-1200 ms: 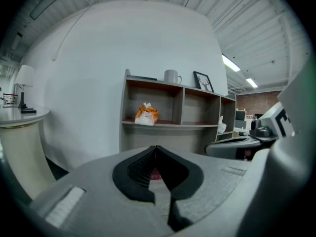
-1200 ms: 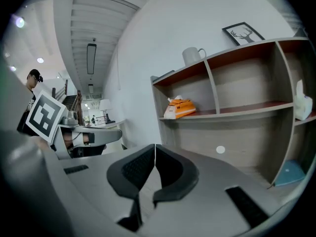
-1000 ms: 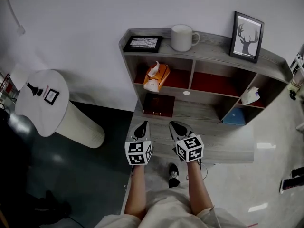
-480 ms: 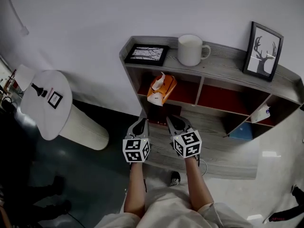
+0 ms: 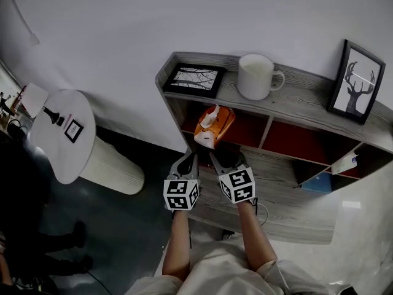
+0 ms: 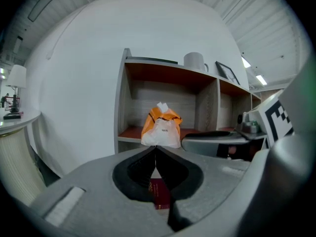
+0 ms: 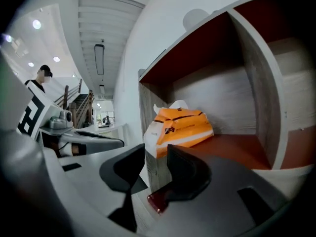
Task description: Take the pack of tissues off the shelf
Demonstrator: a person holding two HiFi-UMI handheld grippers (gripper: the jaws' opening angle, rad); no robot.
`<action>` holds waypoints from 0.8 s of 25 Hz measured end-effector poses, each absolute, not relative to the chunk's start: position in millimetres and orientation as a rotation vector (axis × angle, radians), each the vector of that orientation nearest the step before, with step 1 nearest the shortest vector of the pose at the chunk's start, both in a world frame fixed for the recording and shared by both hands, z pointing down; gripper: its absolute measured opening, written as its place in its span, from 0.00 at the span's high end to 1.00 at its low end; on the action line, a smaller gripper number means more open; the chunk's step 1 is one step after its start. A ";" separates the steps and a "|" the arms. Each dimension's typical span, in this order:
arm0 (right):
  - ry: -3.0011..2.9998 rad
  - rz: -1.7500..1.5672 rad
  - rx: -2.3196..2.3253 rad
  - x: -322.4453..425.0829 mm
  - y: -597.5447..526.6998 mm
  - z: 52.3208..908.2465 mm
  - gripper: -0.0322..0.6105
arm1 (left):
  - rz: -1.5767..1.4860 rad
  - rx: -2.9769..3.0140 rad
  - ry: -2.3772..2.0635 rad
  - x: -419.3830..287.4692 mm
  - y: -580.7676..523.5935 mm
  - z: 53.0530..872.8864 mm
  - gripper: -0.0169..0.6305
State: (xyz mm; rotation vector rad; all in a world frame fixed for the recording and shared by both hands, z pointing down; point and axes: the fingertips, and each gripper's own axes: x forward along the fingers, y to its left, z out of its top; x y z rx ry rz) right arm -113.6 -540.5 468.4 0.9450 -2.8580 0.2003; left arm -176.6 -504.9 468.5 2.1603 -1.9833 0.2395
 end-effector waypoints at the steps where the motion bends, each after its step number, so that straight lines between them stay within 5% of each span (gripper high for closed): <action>1: -2.849 0.162 0.951 -115.0 -543.6 467.9 0.72 | 0.241 2.158 -1.985 -177.4 -507.1 469.3 0.96; 10: -2.836 0.056 1.004 -132.4 -555.9 467.5 0.73 | 0.235 2.063 -2.043 -206.7 -503.0 482.3 0.96; 20: -2.841 0.089 1.041 -128.0 -560.2 469.1 0.89 | 0.190 1.938 -2.108 -237.8 -471.0 499.1 0.96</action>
